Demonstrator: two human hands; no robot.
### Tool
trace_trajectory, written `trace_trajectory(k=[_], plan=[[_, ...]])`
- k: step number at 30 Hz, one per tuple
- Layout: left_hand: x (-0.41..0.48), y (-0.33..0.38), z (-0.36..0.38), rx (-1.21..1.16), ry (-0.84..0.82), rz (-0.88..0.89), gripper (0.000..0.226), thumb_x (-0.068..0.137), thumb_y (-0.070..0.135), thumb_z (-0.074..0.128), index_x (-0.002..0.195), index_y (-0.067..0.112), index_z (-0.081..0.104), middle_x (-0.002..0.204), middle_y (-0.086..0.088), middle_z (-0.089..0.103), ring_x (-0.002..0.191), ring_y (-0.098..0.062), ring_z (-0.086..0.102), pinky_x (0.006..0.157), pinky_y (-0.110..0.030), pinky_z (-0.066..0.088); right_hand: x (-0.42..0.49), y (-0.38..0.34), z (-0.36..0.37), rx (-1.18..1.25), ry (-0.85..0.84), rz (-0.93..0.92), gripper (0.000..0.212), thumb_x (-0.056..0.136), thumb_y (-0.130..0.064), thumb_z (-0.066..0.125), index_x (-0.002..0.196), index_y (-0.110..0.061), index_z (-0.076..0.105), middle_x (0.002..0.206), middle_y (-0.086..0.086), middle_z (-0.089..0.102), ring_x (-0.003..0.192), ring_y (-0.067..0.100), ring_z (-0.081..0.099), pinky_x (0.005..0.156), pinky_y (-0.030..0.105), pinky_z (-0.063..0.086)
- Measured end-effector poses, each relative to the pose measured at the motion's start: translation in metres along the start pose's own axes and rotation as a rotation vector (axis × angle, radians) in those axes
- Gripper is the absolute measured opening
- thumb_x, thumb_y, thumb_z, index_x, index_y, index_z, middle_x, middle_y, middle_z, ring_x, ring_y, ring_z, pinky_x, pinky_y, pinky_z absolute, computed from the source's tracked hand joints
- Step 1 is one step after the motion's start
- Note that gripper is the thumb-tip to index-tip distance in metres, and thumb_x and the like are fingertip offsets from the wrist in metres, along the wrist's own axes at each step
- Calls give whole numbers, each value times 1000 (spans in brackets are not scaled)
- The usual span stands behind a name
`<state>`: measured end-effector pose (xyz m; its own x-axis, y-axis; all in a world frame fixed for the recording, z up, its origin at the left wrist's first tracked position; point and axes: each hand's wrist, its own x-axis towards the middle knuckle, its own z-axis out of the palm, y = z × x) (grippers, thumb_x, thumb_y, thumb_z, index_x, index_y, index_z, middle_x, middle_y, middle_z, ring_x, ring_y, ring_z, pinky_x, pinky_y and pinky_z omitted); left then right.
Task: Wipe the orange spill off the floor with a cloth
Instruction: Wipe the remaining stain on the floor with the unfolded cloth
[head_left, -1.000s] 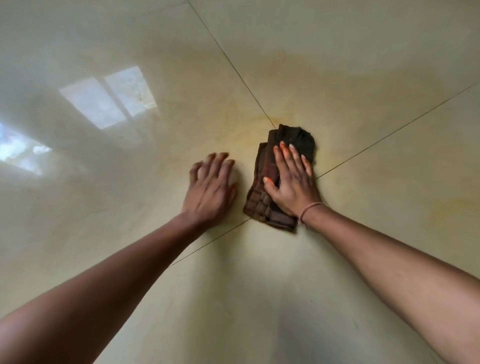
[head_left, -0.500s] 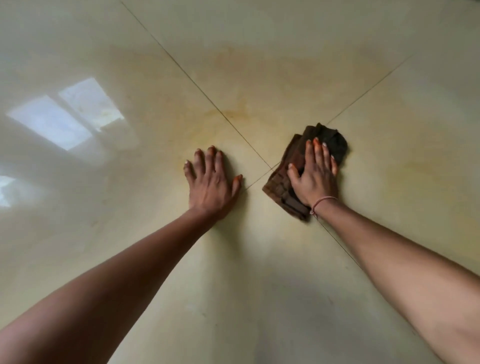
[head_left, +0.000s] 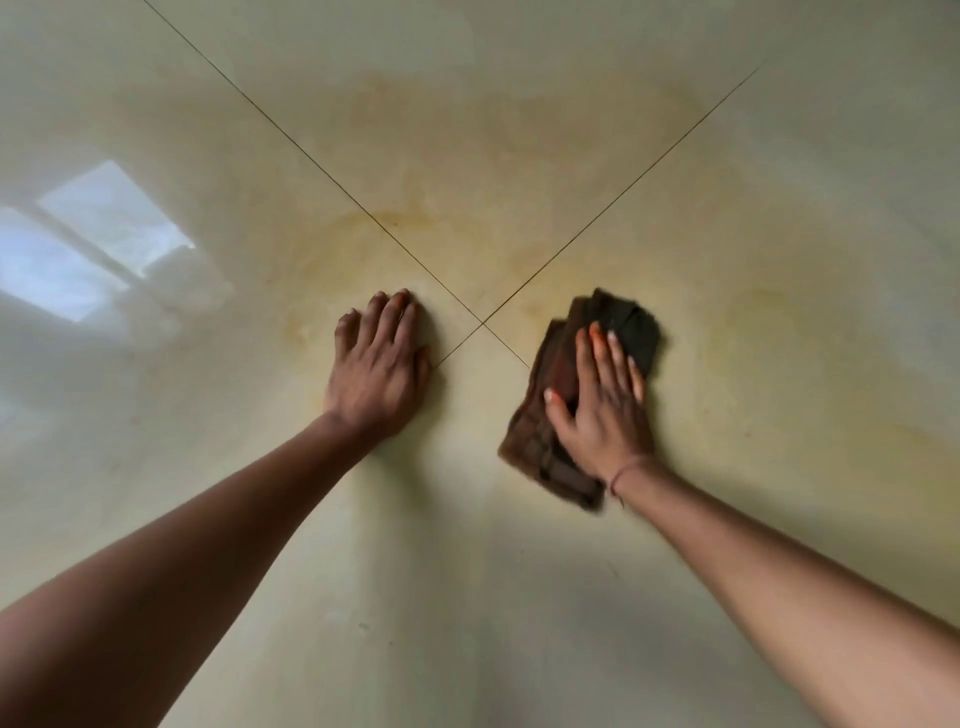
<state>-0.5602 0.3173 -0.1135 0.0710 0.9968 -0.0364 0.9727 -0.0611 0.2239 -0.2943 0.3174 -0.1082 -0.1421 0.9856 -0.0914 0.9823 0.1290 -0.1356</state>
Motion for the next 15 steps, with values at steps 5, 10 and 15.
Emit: trace_trajectory(k=[5,10,15], plan=[[1,-4,-1,-36,-24,-5,62,93,38,30,145,4,31,154,-14,30,144,-31,20,115,-49,12,5,34,-8,7,18,220,86,83,-59,24,150,-7,21,158,13,20,146,28,14,118,48,13],[-2,-30,-17,-112,39,-71,64,98,43,26,151,7,21,160,-10,14,148,-26,8,118,-45,4,85,-82,8,39,7,31,85,82,-57,27,151,-7,21,158,13,19,147,28,12,118,45,8],[-8,-88,-30,-24,29,-231,73,96,55,17,151,7,20,159,-11,17,147,-28,11,118,-46,9,32,-65,4,-2,-65,-280,83,84,-58,30,153,-13,18,160,6,15,148,21,10,118,44,12]])
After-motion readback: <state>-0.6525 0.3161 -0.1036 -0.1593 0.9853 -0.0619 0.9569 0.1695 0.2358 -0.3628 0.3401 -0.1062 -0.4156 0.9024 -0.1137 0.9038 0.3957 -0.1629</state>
